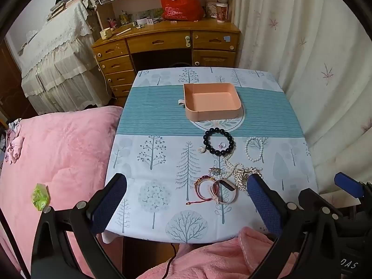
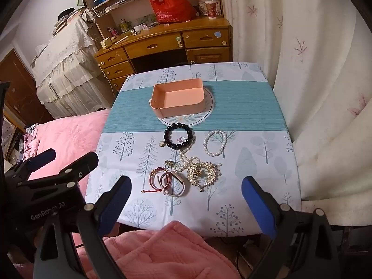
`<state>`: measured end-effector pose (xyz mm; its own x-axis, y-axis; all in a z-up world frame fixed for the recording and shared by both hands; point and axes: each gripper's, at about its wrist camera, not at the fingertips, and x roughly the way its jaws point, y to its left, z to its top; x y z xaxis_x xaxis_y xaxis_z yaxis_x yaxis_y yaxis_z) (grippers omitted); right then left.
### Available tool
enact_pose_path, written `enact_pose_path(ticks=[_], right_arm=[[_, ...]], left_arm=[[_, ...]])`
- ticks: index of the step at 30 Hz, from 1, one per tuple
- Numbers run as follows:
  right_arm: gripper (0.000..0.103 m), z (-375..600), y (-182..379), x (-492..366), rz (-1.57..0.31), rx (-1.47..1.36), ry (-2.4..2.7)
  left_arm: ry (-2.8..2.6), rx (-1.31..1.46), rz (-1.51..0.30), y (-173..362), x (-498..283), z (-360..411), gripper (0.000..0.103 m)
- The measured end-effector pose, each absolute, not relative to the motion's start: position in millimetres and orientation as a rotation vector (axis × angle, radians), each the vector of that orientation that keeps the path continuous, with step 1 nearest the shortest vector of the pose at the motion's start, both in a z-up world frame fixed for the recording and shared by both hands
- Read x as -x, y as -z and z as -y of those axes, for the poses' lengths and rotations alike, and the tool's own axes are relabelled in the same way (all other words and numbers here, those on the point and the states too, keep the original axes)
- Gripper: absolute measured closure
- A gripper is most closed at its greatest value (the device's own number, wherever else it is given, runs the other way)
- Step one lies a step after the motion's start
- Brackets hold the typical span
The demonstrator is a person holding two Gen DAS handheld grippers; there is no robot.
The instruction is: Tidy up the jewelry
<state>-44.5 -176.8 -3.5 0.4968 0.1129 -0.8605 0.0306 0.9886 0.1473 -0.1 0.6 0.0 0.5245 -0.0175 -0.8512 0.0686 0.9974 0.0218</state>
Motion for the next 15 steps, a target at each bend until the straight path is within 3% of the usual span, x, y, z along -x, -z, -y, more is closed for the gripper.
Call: enact_pose_path(ticks=[15], right_arm=[[0.007, 167.8, 7.6, 48.3, -1.059, -0.146, -0.04]], left_arm=[[0.05, -0.061, -1.018, 2.5, -5.4, 2.9, 0.001]])
